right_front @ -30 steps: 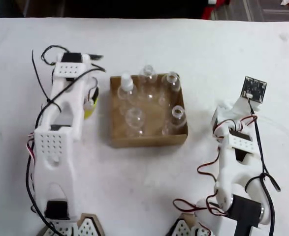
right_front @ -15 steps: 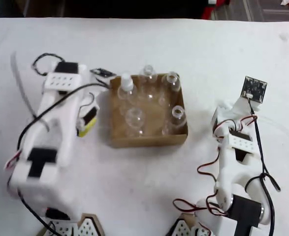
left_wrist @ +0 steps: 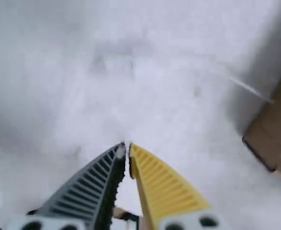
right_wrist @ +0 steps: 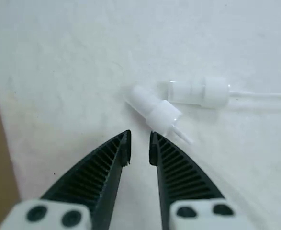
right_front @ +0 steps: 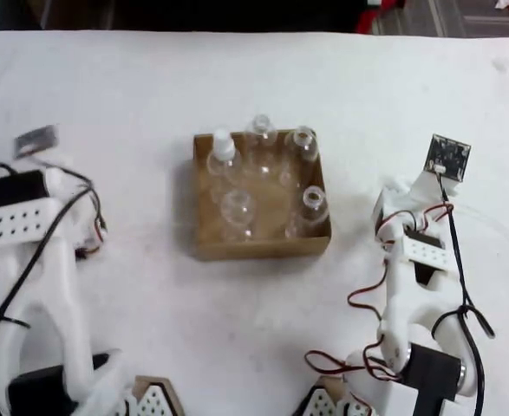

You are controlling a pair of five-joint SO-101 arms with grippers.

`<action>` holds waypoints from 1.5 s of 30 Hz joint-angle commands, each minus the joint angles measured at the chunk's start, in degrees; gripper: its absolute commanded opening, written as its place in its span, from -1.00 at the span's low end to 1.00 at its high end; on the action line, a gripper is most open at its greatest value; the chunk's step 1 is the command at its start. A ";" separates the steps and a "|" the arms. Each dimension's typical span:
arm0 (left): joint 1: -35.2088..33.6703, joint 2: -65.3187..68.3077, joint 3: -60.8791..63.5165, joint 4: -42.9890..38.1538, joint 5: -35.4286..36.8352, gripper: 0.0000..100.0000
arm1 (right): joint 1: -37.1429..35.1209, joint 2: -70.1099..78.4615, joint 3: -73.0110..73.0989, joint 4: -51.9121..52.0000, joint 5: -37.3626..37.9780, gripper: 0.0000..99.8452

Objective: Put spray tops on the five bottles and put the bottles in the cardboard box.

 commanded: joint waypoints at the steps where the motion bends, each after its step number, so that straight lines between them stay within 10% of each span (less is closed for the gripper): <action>1: -1.36 -2.59 4.66 -10.20 11.60 -0.95 | -0.40 -0.13 -1.67 -1.10 0.44 -0.90; 11: -2.95 -2.59 14.24 -15.82 32.79 -0.07 | -1.10 -0.13 -1.67 -1.10 0.44 -0.90; 25: -13.49 15.16 9.14 -24.44 36.92 -0.21 | -1.10 -0.13 -1.67 -1.10 0.44 -0.89; 45: -5.67 37.14 -10.73 -11.78 42.90 -0.22 | -1.10 -0.13 -1.67 -1.01 0.44 -0.89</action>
